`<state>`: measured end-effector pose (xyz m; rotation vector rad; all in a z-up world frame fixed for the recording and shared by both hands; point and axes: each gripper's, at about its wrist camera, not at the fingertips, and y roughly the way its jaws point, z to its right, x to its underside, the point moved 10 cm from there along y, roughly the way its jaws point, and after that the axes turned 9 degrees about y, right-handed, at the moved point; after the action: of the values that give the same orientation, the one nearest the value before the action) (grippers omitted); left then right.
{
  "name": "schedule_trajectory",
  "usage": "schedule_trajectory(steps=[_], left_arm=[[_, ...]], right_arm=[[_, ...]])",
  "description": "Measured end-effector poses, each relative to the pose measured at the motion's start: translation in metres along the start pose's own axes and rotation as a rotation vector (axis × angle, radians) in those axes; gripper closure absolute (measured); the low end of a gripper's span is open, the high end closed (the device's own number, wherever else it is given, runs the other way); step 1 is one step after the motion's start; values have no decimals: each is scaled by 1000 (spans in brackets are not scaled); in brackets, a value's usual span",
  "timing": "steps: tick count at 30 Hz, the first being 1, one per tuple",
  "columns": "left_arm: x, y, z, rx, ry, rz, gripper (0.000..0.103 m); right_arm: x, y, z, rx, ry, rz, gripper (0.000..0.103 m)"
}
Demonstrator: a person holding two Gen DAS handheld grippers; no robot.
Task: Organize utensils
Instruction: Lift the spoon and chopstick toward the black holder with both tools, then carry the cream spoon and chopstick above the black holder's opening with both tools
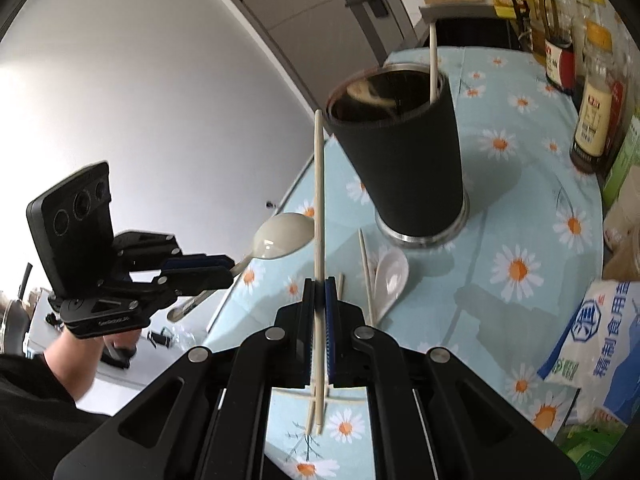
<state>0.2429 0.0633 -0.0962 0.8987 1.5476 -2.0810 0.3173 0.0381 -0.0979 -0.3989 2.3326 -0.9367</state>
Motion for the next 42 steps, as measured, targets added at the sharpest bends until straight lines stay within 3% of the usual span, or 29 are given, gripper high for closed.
schedule_trajectory(steps=[11, 22, 36, 42], left_arm=[[-52, -23, -16, 4, -69, 176, 97], [-99, -26, -35, 13, -83, 279, 97], [-160, -6, -60, 15, -16, 334, 97], [-177, 10, -65, -12, 40, 352, 97]], right_arm=[[-50, -27, -10, -29, 26, 169, 97], [-99, -38, -13, -70, 63, 249, 97], [-170, -37, -8, -72, 49, 309, 97], [-197, -42, -1, -26, 6, 366, 97]])
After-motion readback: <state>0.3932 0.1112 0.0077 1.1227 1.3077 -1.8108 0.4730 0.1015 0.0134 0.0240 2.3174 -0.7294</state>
